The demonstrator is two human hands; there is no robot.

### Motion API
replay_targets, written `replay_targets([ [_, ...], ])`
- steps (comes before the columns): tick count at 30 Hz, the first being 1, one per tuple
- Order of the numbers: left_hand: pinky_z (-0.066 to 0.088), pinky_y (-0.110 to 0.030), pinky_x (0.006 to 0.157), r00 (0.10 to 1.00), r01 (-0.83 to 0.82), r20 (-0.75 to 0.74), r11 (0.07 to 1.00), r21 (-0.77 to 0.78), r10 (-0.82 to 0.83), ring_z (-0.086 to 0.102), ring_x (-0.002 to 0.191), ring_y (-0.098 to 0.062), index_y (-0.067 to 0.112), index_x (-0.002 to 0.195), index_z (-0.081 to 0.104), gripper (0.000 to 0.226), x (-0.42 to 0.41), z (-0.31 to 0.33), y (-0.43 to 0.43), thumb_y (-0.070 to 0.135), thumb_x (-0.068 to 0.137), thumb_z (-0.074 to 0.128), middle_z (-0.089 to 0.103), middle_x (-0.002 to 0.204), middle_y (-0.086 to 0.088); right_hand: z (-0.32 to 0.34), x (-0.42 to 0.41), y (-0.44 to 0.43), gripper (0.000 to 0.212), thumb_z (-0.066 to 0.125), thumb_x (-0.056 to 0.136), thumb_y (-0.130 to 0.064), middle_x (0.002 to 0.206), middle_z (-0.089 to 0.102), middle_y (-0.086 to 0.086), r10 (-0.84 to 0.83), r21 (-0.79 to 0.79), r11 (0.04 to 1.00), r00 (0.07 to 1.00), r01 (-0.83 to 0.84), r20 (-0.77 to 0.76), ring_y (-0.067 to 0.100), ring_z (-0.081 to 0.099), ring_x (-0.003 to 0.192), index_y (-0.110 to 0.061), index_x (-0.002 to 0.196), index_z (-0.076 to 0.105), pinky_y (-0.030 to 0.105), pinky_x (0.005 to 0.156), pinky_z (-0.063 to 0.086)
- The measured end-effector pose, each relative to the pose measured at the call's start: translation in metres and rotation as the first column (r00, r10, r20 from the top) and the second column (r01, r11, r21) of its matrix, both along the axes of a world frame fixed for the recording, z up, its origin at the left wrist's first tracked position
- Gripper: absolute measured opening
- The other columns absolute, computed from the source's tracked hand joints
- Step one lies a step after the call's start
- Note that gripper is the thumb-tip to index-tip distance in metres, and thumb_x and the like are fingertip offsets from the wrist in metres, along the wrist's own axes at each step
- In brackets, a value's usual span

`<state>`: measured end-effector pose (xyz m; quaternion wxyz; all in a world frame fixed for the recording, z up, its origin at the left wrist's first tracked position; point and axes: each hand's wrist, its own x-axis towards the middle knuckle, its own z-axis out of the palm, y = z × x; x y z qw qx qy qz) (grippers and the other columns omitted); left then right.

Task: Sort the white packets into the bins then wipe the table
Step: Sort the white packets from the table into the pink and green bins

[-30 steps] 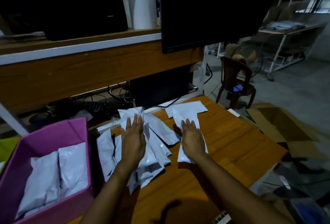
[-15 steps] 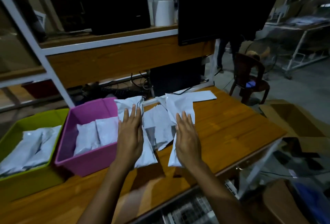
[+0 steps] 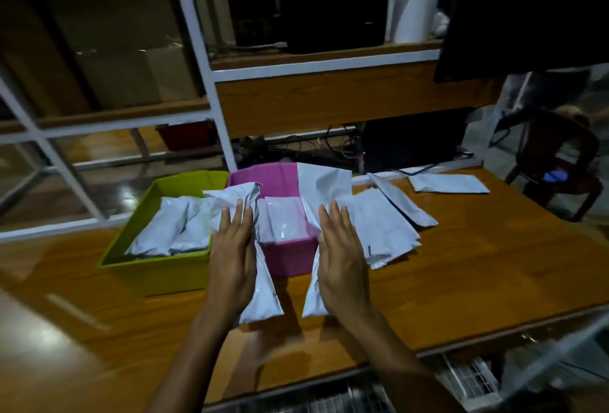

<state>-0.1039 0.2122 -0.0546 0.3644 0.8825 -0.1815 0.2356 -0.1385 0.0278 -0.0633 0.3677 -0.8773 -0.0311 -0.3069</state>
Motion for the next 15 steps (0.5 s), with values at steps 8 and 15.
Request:
replay_targets([
  [8,0.017,-0.057,0.117,0.999,0.034,0.005,0.997,0.072,-0.035,0.005,0.149,-0.022,0.026,0.151,0.023,0.053,0.072,0.012,0.059,0.021,0.099,0.03,0.017,0.158,0.006,0.01,0.071,0.058,0.051,0.02,0.101,-0.036,0.158,0.023,-0.002,-0.004,-0.06,0.998,1.0,0.004,-0.001,0.015,0.008,0.149,-0.025,0.149,0.029,0.045,0.118,0.024],
  [15,0.024,-0.06,0.113,0.991,0.133,-0.022,0.98,0.148,-0.131,0.017,0.146,-0.032,0.017,0.148,0.033,0.053,0.156,-0.001,0.071,0.021,0.097,0.022,0.027,0.156,-0.006,0.011,0.149,0.078,0.054,0.023,0.098,-0.032,0.157,0.027,0.009,-0.069,-0.173,0.984,0.986,0.042,-0.154,0.027,0.015,0.148,-0.017,0.148,0.034,0.049,0.117,0.025],
])
